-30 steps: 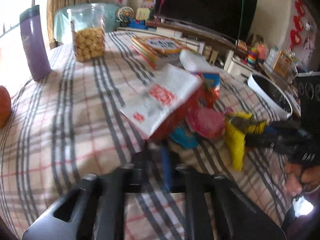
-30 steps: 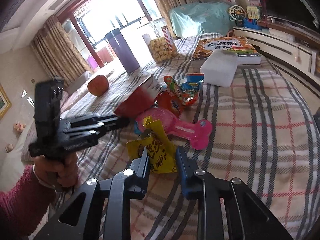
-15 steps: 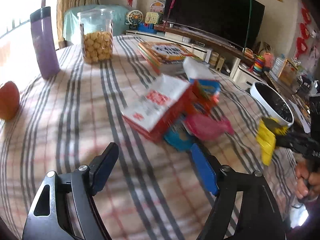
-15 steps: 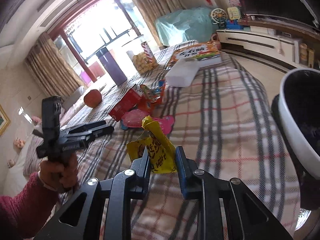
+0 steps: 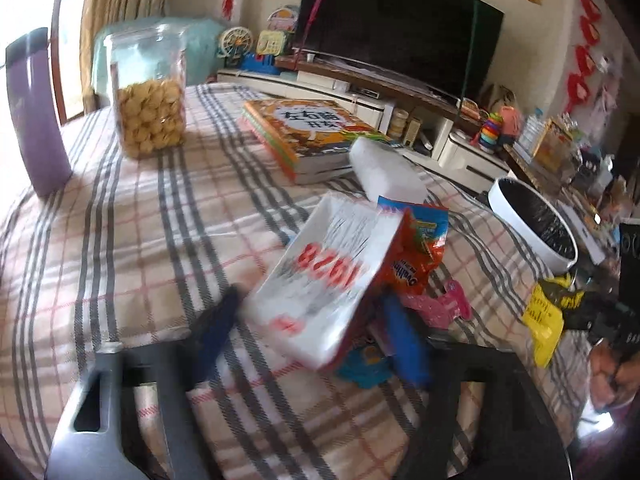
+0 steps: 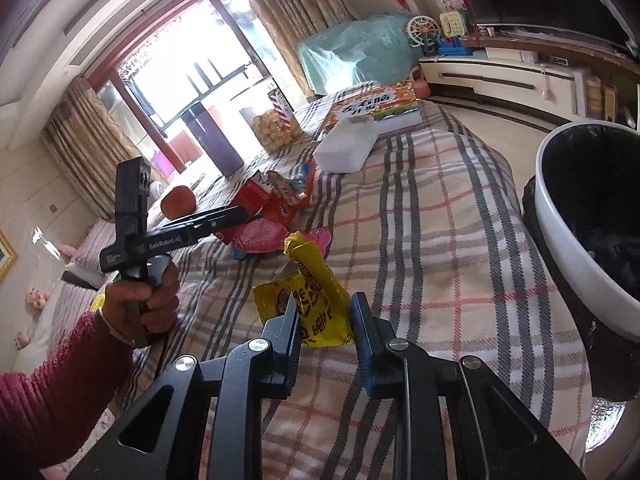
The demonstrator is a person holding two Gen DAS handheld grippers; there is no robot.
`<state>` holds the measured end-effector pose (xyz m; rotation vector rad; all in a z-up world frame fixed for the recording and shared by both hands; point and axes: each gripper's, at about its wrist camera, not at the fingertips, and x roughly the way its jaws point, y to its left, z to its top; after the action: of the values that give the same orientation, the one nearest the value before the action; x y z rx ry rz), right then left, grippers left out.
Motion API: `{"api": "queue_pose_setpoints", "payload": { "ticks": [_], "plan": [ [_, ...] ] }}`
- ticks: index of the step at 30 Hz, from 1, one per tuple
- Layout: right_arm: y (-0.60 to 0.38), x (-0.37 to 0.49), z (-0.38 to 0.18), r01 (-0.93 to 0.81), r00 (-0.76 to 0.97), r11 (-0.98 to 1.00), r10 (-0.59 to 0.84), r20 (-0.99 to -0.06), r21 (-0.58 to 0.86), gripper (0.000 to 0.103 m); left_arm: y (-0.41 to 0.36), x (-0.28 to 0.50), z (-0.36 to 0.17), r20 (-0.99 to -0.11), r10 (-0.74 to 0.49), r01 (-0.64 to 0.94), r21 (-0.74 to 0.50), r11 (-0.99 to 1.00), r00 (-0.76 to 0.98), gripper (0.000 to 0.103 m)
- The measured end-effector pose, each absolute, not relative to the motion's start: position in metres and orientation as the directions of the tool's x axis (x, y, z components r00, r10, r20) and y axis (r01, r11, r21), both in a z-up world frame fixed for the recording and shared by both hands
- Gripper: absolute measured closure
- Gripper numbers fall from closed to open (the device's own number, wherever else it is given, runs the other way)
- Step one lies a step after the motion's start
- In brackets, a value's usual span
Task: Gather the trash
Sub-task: 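Grasp the white-red milk carton with the left gripper while the right grasps the yellow snack bag, then carry the milk carton and yellow snack bag over the black bin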
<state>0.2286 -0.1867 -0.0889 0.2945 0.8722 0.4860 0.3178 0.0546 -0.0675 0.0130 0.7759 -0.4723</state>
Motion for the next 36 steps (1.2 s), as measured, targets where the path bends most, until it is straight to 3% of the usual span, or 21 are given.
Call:
{"api": "queue_pose_setpoints", "payload": {
  "ticks": [11,19,36],
  "plan": [
    [-0.201,0.218,-0.083,-0.271,0.577,0.855,0.512,-0.637,0.442,0.079,0.055,0.254,-0.049,-0.635,-0.292,0.266,-0.139,0.954,0.715,0.047],
    [-0.219,0.206,-0.078,-0.253,0.603,0.867,0.488,-0.631,0.429,0.079,0.034,0.2,-0.034,-0.591,-0.31,0.256,-0.177,0.95,0.744,0.048],
    [-0.244,0.183,-0.076,-0.217,0.624,0.873,0.468,-0.626,0.437,0.079,-0.017,0.183,-0.079,-0.73,-0.257,0.29,-0.084,0.953,0.634,0.05]
  ]
}}
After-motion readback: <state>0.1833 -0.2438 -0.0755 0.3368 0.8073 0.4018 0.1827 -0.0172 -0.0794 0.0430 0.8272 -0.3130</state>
